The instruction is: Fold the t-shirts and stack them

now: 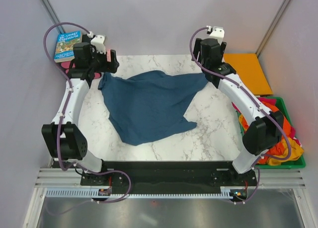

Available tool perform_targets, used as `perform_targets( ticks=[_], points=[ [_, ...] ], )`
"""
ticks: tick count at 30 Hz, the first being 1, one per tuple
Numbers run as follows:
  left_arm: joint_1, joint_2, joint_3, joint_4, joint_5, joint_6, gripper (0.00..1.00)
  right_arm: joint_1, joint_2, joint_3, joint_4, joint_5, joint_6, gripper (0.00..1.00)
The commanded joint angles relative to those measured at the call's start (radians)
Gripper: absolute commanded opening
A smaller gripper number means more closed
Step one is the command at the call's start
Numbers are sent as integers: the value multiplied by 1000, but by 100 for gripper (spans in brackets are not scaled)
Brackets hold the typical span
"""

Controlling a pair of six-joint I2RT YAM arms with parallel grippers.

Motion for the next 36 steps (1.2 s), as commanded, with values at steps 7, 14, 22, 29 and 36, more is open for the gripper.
perform_targets(
  ticks=[7, 14, 22, 29, 36],
  points=[
    [-119, -353, -376, -53, 116, 120, 88, 198, -189, -387, 79, -113, 65, 66],
    [-229, -430, -534, -142, 190, 170, 88, 352, -114, -575, 109, -147, 136, 63],
    [-274, -240, -557, -189, 151, 170, 84, 409, -105, -636, 154, -104, 193, 65],
    [-332, -128, -619, -239, 164, 245, 84, 410, -125, -645, 146, -80, 185, 66],
    [-363, 87, -557, -217, 9, 190, 75, 412, -143, -655, 146, -64, 202, 67]
  ],
)
